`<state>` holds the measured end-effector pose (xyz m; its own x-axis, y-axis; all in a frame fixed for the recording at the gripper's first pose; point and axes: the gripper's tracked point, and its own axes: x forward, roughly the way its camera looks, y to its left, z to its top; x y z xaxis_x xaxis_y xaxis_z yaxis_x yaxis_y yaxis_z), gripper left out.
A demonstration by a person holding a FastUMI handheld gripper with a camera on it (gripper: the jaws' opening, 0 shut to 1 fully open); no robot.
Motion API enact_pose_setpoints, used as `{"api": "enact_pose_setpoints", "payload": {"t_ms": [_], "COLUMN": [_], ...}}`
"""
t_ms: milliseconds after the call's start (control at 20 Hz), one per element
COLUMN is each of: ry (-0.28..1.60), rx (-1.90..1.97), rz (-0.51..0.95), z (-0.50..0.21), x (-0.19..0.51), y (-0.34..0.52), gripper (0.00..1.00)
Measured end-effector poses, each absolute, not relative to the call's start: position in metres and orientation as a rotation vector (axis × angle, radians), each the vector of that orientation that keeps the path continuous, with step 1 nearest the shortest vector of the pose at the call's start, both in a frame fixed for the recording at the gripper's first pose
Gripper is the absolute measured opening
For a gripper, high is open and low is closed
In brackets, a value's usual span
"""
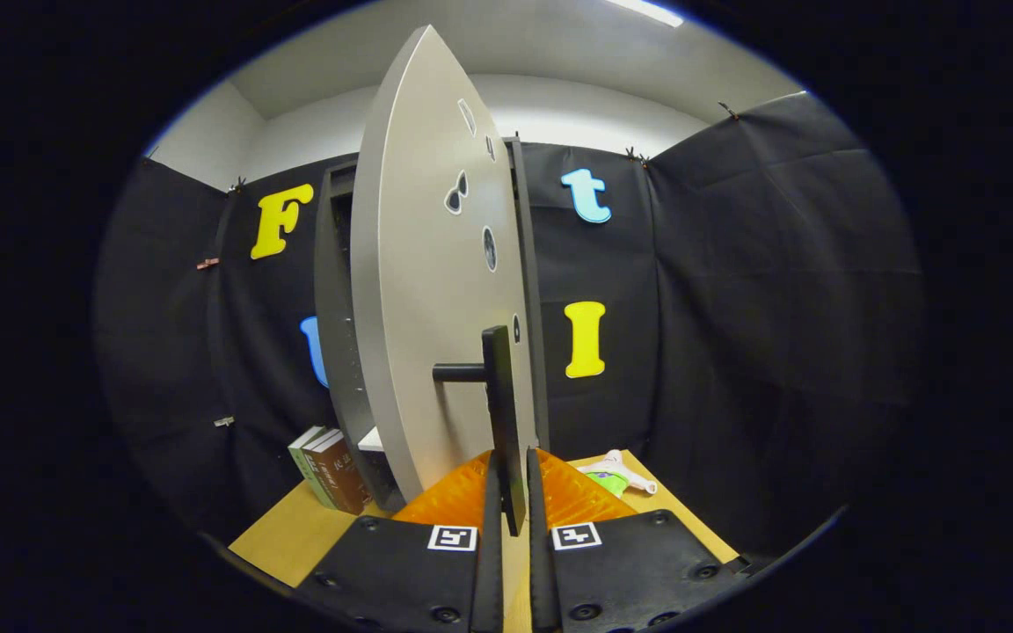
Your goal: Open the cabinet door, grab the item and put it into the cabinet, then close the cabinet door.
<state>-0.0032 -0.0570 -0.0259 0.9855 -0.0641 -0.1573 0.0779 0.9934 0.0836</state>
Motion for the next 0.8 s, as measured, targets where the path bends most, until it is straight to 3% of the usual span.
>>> {"api": "enact_pose_setpoints", "payload": {"t_ms": [450, 700, 800], "ry": [0.066, 0.029, 0.025], "rx": [-0.001, -0.032, -0.054], "rz": [-0.217, -0.209, -0.253], "z": [-0.003, 0.009, 0.013], "x": [-0.009, -0.019, -0.025], "y": [-0.112, -0.115, -0.121], "gripper": [0.11, 0.11, 0.30]}}
